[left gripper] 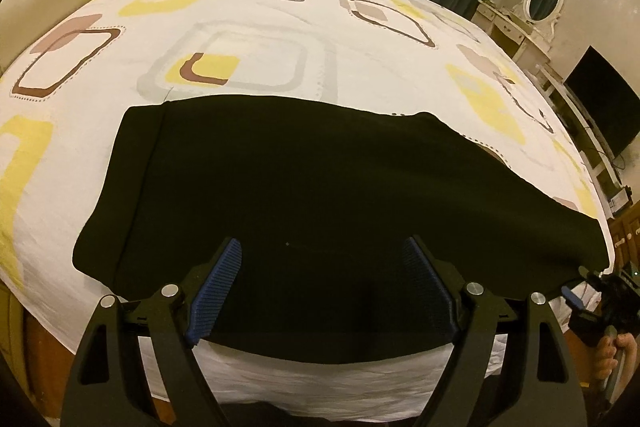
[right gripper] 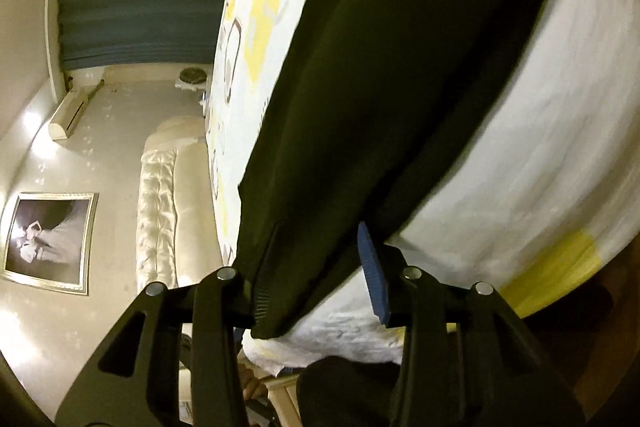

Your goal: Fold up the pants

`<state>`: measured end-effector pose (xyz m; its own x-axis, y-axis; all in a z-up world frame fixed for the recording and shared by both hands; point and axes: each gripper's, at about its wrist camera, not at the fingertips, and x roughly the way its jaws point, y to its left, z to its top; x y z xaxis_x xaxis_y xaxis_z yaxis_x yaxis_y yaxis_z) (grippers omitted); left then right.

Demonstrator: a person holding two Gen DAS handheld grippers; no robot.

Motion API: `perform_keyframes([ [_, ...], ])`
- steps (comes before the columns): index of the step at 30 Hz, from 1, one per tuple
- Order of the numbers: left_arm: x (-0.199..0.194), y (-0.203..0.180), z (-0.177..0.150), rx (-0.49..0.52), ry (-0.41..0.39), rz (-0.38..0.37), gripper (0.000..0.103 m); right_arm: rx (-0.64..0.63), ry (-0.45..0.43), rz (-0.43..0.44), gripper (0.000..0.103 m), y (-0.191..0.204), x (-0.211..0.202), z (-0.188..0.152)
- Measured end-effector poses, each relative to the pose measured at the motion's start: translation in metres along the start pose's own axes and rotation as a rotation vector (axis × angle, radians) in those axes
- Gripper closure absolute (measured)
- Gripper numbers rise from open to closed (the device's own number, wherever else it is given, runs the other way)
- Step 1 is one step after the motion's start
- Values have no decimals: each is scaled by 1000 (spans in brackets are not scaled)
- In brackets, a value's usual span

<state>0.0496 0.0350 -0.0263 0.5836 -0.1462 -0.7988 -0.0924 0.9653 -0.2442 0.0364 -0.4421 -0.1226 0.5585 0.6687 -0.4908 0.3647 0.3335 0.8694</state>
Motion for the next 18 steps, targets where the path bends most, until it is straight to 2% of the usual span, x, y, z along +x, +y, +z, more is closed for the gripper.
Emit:
perform_keyframes([
  [8,-1,-2,0,-3,0,-13,21,14,-3,-7,64,6,18,-14],
  [15,0,-5,-2,-2,7,-20,21,25,-125,2,64,1,14,-4],
  [16,0,-5,-2,-2,8,-20,21,34,-126,8,70,-1,14,-5],
  [18,0,-6,-2,-1,8,-24,21,23,-123,-9,89,-1,13,-7],
])
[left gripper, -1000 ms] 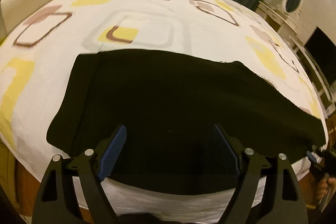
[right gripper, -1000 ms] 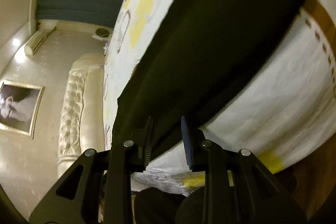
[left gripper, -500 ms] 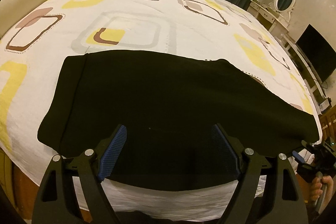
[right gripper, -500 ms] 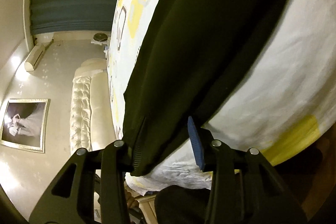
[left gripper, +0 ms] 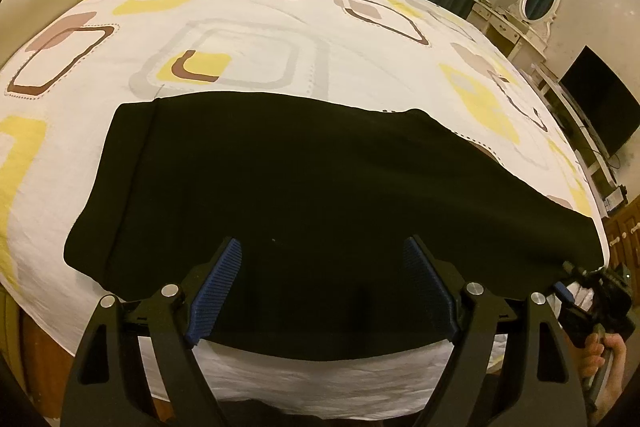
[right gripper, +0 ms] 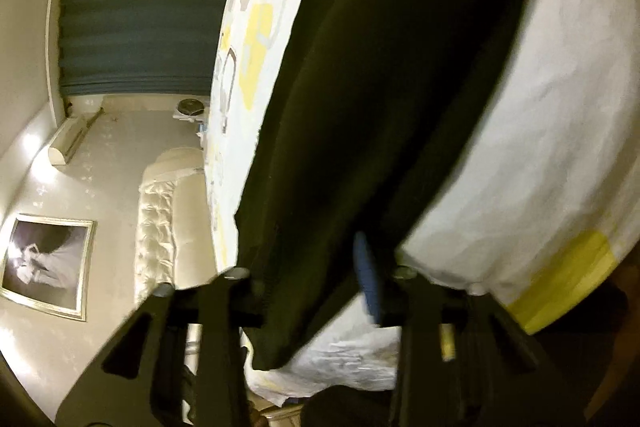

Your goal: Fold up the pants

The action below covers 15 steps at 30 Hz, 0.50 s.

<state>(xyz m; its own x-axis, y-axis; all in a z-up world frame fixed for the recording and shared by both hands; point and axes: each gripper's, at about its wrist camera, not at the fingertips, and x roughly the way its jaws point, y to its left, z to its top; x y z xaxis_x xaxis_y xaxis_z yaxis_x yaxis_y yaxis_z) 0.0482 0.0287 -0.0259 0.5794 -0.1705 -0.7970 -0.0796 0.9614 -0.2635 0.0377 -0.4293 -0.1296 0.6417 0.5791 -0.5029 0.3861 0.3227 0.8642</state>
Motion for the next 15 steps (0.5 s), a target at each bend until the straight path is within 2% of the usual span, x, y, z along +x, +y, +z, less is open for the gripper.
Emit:
perform_keyframes([
  [1,0,-1,0,2,-1,-2,21,-14,16,0,97,-1,0,-2],
  [7,2,-5,-3,23,3,-1,21,-72,39,-35,98,-4,-9,-11],
  [15,4,-8,-6,38,4,9,21,-63,47,-37,98,-12,-6,-10],
])
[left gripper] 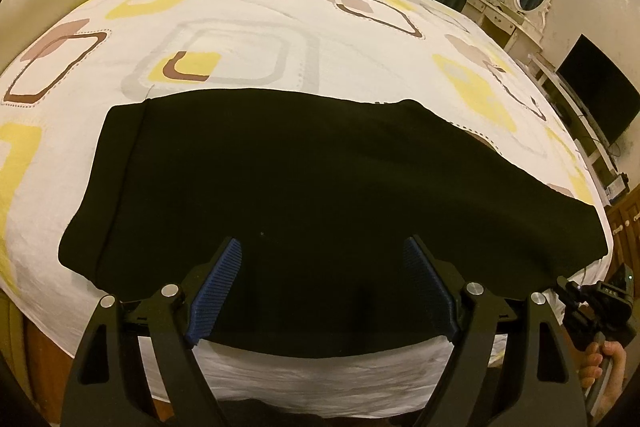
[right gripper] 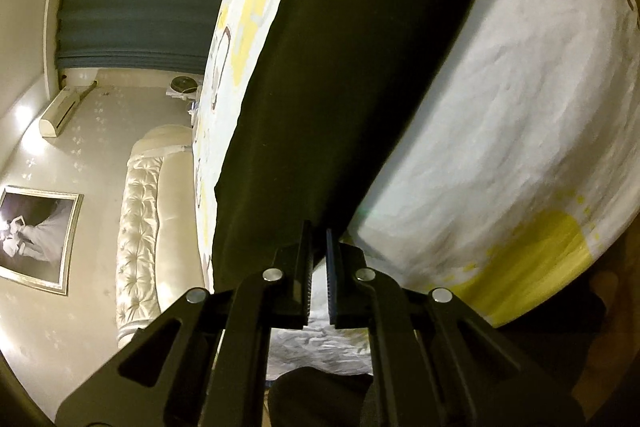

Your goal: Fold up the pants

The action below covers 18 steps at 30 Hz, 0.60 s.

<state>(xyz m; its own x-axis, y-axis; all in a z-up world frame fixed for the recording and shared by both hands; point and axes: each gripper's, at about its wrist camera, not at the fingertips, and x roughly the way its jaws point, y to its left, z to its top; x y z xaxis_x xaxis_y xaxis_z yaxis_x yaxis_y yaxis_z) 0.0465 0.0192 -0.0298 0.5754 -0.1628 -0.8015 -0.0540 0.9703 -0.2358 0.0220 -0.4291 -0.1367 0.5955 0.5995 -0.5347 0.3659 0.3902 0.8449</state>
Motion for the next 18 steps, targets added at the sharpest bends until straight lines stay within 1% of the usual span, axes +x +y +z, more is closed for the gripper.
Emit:
perform_keyframes([
  [8,0,-3,-1,19,-5,13,21,-38,13,-14,96,9,0,-1],
  [9,0,-4,-1,23,-7,16,21,-48,19,-19,96,10,-1,-1],
  [10,0,-4,-1,29,-9,20,21,-62,25,-30,93,12,-2,-2],
  [14,1,-5,-2,39,-7,32,21,-101,55,-59,93,14,-8,-5],
  [16,2,-5,-2,40,-5,38,21,-140,68,-69,93,17,-14,-5],
  [18,3,-5,-2,43,-2,43,21,-205,72,-76,91,25,-21,-4],
])
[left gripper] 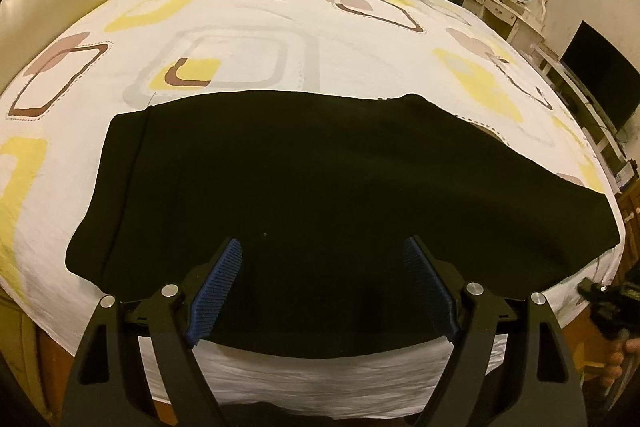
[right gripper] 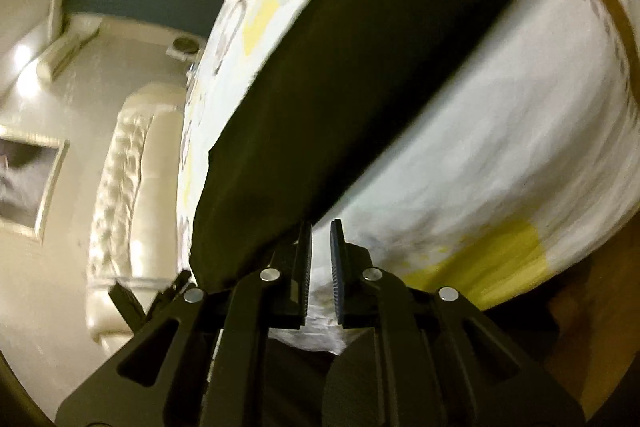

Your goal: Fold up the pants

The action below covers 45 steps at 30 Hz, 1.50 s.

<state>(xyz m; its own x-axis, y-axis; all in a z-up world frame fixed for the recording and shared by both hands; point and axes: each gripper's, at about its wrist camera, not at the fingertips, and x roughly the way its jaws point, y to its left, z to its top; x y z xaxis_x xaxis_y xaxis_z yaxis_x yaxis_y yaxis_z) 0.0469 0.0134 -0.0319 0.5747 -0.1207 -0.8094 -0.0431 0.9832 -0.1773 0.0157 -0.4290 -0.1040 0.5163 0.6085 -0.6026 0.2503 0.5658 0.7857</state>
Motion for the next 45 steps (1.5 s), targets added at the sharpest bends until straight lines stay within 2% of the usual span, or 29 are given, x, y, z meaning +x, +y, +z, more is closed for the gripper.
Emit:
perform_keyframes([
  [5,2,3,-1,16,1,13,21,-266,-61,-46,65,26,-42,18],
  [6,3,4,-1,17,1,15,21,-301,-79,-67,62,28,-51,23],
  [7,3,4,-1,15,2,16,21,-332,-108,-84,54,28,-65,31],
  [9,4,7,-1,9,6,20,21,-336,-144,-91,51,23,-85,47],
  [13,5,9,-2,10,8,24,21,-299,-250,-140,42,-3,-137,95],
  [15,5,9,-2,22,4,32,21,-269,-288,-152,41,-18,-160,117],
  [17,7,9,-3,33,4,43,21,-228,-353,-206,41,-39,-187,141],
  [22,11,11,-6,21,20,40,21,-115,-370,-309,41,-100,-223,192],
  [25,13,10,-7,24,19,45,21,-30,-327,-298,41,-135,-223,208],
  [28,13,9,-7,37,16,52,21,58,-280,-218,41,-159,-208,213],
  [30,14,9,-7,34,16,56,21,87,-274,-207,41,-170,-201,213],
  [33,15,9,-6,28,16,58,21,140,-290,-117,37,-179,-195,211],
  [35,16,9,-6,25,17,57,21,160,-282,-53,37,-181,-191,210],
  [38,16,9,-6,29,17,57,21,136,-247,-39,38,-176,-181,210],
  [39,16,9,-6,31,18,58,21,128,-244,-48,43,-174,-178,211],
  [40,16,9,-6,31,18,59,21,121,-246,-66,55,-172,-176,211],
  [41,16,9,-6,32,17,60,21,118,-241,-66,72,-171,-172,211],
  [42,16,9,-6,33,17,61,21,116,-220,-55,82,-169,-167,211],
  [43,16,9,-6,35,18,62,21,113,-201,-53,88,-169,-162,211],
  [45,16,9,-6,33,20,63,21,84,-200,-96,90,-160,-154,210],
])
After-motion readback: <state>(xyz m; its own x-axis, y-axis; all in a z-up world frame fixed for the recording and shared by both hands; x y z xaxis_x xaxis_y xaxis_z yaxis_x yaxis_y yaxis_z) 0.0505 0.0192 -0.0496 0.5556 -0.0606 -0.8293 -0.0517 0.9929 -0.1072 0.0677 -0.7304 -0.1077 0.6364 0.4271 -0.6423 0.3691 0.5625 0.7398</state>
